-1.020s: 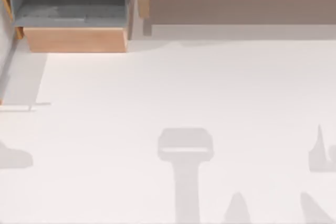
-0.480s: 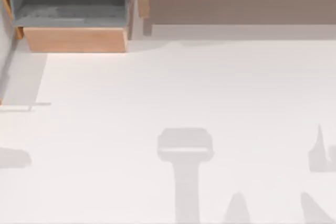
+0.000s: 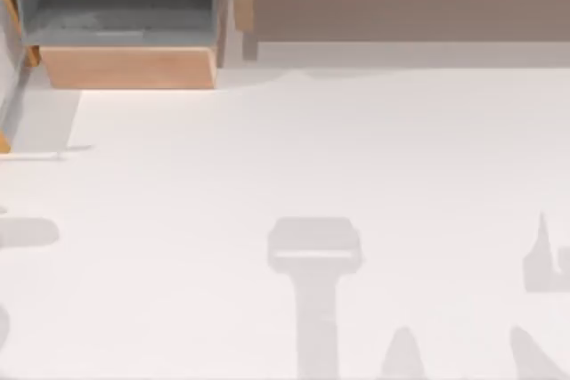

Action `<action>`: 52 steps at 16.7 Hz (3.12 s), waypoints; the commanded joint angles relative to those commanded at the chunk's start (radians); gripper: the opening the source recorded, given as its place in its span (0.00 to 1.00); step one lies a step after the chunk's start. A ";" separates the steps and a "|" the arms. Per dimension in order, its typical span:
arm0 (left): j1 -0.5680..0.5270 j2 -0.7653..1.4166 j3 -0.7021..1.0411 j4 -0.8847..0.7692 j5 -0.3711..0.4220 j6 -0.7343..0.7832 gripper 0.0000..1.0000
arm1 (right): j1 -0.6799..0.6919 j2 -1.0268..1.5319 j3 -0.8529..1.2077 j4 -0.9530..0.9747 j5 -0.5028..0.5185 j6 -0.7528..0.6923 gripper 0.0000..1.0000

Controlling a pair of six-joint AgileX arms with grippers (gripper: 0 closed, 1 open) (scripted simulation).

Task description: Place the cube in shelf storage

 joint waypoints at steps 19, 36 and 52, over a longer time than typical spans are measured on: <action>-0.129 0.140 0.320 -0.182 -0.133 -0.011 0.00 | 0.000 0.000 0.000 0.000 0.000 0.000 1.00; -0.191 0.268 0.597 -0.333 -0.198 -0.015 0.08 | 0.000 0.000 0.000 0.000 0.000 0.000 1.00; -0.191 0.268 0.597 -0.333 -0.198 -0.015 1.00 | 0.000 0.000 0.000 0.000 0.000 0.000 1.00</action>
